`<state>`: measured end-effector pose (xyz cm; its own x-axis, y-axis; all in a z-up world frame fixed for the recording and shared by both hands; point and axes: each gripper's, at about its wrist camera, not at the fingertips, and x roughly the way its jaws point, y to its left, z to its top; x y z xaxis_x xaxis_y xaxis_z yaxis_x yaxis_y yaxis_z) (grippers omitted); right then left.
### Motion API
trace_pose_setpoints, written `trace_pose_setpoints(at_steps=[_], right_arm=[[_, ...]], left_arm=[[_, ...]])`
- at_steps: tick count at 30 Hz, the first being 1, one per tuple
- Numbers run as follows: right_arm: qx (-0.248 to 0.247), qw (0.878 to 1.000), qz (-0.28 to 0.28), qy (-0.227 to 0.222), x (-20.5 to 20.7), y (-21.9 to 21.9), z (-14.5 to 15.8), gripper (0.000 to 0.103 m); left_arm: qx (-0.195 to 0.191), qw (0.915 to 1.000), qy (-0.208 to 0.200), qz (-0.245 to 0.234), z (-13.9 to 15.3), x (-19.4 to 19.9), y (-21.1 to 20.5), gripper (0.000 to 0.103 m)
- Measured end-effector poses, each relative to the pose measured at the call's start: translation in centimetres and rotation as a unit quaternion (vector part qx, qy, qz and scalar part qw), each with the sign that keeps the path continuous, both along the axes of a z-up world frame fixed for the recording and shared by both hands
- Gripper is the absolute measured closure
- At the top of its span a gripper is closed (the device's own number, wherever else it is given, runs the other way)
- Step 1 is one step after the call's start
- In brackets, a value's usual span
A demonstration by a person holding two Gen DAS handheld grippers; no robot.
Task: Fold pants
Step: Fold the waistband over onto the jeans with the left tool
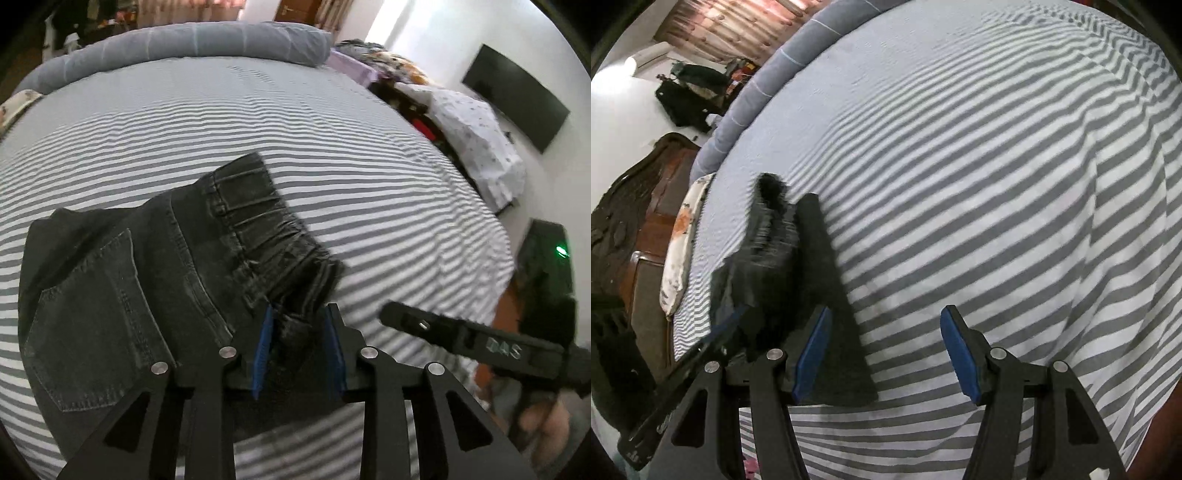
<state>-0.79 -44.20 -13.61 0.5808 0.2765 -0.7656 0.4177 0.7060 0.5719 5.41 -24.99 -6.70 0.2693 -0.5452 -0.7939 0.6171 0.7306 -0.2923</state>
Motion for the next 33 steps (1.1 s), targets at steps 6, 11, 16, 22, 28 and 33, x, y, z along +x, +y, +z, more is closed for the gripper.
trace_pose_setpoints(at_steps=[6,11,16,22,28,33], right_arm=[[0.038,0.998,0.043,-0.038,2.0,1.9,1.5,0.045],[0.051,0.994,0.069,-0.071,4.1,3.6,3.6,0.056],[0.0,0.995,0.087,-0.041,7.4,4.5,3.8,0.057],[-0.022,0.992,0.122,0.011,10.1,6.3,1.4,0.075],[-0.053,0.991,0.119,-0.013,7.3,7.1,3.1,0.09],[-0.053,0.995,0.09,-0.005,4.6,6.5,2.6,0.09]], left_arm=[[0.012,0.9989,-0.036,0.027,1.7,-0.4,4.1,0.059],[0.034,0.9942,-0.046,0.091,1.1,1.1,9.3,0.059],[0.064,0.9883,-0.033,0.134,-1.2,2.2,13.0,0.059],[0.083,0.9861,-0.017,0.143,-3.3,2.4,14.7,0.059],[0.081,0.9864,-0.026,0.141,-2.9,2.1,14.7,0.059],[0.069,0.9866,-0.034,0.144,-2.3,2.3,15.6,0.058]])
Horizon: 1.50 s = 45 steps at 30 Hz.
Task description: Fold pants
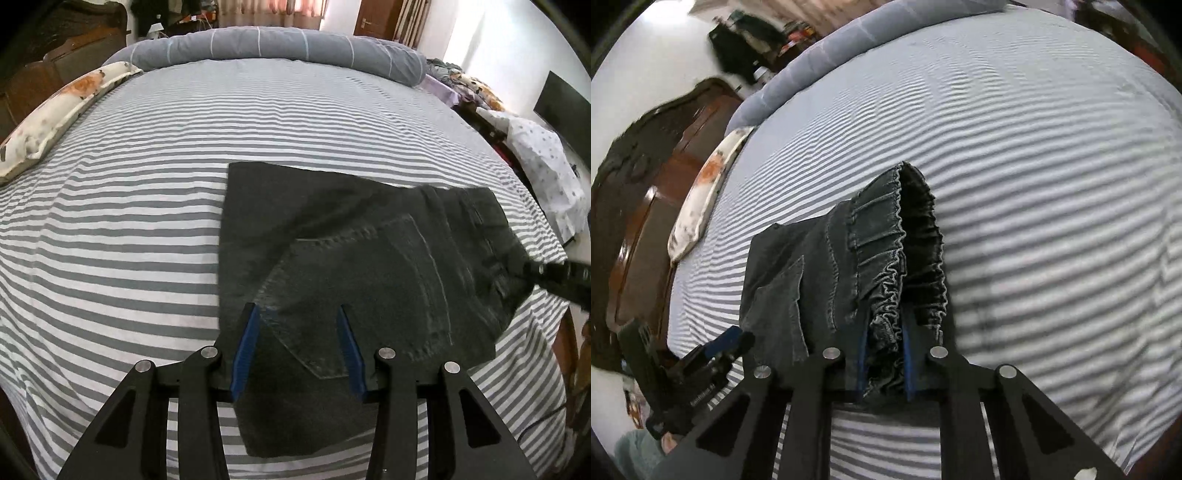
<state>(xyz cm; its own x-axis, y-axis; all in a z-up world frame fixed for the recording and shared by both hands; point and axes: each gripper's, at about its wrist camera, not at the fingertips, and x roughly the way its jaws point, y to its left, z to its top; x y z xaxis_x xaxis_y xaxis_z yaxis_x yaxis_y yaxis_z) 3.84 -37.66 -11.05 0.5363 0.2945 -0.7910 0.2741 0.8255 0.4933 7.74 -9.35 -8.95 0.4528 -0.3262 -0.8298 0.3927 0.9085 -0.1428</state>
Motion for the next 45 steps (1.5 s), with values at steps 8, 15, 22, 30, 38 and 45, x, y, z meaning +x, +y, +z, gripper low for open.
trace_pose_setpoints(at_steps=[8,15,22,30,38,45], right_arm=[[0.011,0.999,-0.031,0.038,0.4,-0.3,-3.2,0.082],[-0.074,0.996,-0.017,0.046,0.6,2.1,-2.4,0.063],[-0.077,0.996,-0.019,0.049,0.2,1.8,-2.1,0.061],[-0.122,0.992,0.005,0.026,0.2,3.1,0.3,0.061],[-0.162,0.983,0.076,-0.036,0.8,6.6,3.3,0.061],[-0.174,0.979,0.102,0.005,2.0,8.3,0.3,0.061]], left_arm=[[0.065,0.9977,0.004,-0.02,-2.1,-0.3,-0.5,0.056],[0.073,0.9972,0.005,-0.014,-2.7,0.3,-0.6,0.05],[0.07,0.9974,0.015,0.0,-2.5,0.1,-0.1,0.044],[0.064,0.9978,-0.016,0.003,0.1,1.9,-0.5,0.044],[0.055,0.9975,-0.042,-0.012,1.0,6.0,-2.9,0.044],[0.058,0.9982,-0.003,-0.01,-1.4,9.6,-4.6,0.044]])
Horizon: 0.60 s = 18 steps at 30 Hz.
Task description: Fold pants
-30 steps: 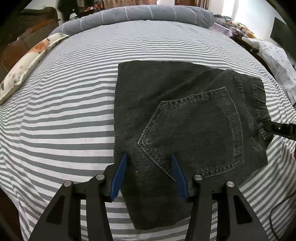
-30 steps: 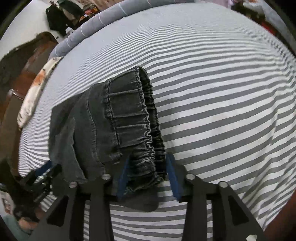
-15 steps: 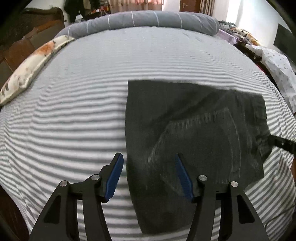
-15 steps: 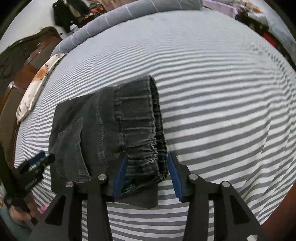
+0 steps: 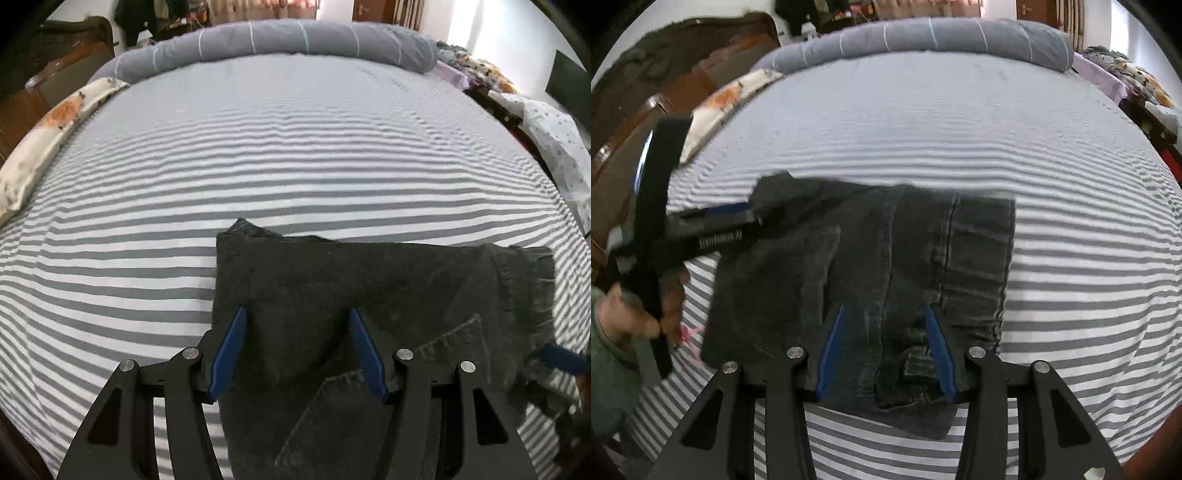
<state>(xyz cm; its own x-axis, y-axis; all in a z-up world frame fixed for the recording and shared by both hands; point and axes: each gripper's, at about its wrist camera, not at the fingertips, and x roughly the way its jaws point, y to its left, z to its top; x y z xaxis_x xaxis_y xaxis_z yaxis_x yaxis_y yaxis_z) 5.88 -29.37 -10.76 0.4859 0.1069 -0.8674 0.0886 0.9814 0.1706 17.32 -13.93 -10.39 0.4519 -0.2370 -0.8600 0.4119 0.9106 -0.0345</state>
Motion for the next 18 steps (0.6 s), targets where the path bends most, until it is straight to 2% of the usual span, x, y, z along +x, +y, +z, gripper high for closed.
trace_pose_setpoints(at_steps=[3,10,18], right_arm=[[0.012,1.0,-0.01,0.002,-0.7,-0.9,-1.2,0.061],[0.015,1.0,-0.012,-0.002,-1.4,-1.2,-1.2,0.062],[0.01,1.0,-0.022,-0.008,-3.3,-0.9,-0.9,0.061]], left_arm=[[0.012,0.9998,-0.004,-0.013,-0.8,0.2,-0.4,0.044],[0.025,0.9994,-0.016,-0.02,-0.9,-0.5,-0.6,0.044],[0.031,0.9992,-0.017,-0.018,-0.2,-3.8,1.9,0.044]])
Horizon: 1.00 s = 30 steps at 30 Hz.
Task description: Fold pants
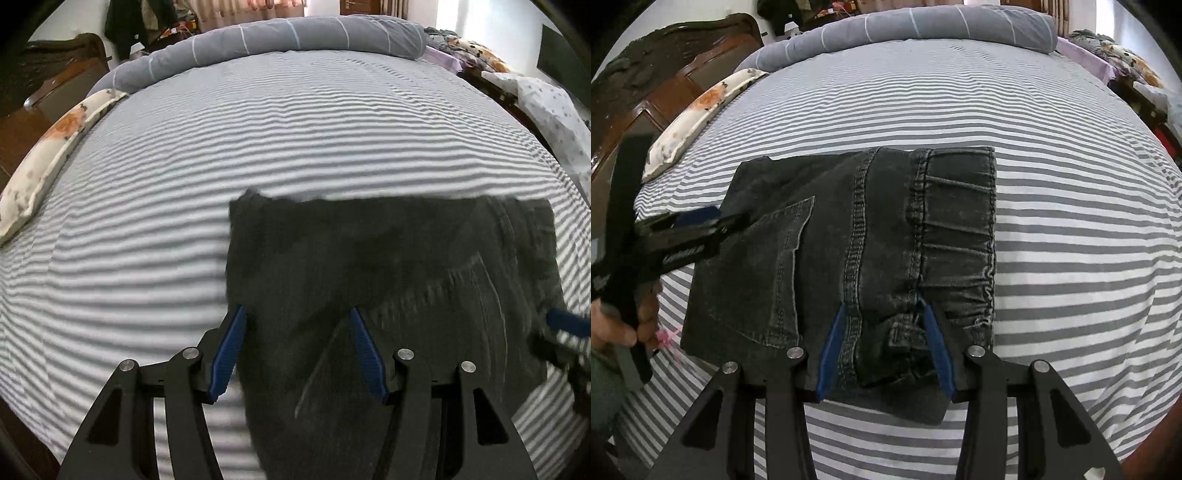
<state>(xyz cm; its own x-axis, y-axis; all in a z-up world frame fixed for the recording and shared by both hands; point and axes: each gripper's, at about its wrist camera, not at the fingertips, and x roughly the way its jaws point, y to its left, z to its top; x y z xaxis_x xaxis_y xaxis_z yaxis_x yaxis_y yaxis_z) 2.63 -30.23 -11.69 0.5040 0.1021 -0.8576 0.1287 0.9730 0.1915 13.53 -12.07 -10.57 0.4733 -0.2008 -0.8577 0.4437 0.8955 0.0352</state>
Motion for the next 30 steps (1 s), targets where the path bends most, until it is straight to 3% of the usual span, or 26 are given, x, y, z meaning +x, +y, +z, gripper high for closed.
trace_pose_setpoints(at_steps=[8,17,22,26,30], right_arm=[[-0.007,1.0,-0.008,-0.002,-0.9,0.1,0.3,0.059],[0.007,1.0,-0.022,0.001,-2.3,-0.1,1.1,0.048],[0.094,0.995,-0.033,-0.009,-2.9,-2.6,1.5,0.041],[0.166,0.984,-0.053,-0.028,-2.9,-7.0,1.8,0.039],[0.226,0.973,-0.041,-0.006,-1.3,-10.1,0.3,0.037]], left_arm=[[-0.022,0.9992,0.022,0.023,-0.9,-4.8,3.5,0.044],[-0.043,0.9959,0.057,0.055,-0.3,-6.7,4.9,0.044],[-0.09,0.9903,0.076,0.073,0.4,-6.9,7.1,0.044],[-0.148,0.9794,0.101,0.094,0.8,-5.1,9.6,0.043],[-0.178,0.9705,0.134,0.092,0.1,-3.1,10.2,0.043]])
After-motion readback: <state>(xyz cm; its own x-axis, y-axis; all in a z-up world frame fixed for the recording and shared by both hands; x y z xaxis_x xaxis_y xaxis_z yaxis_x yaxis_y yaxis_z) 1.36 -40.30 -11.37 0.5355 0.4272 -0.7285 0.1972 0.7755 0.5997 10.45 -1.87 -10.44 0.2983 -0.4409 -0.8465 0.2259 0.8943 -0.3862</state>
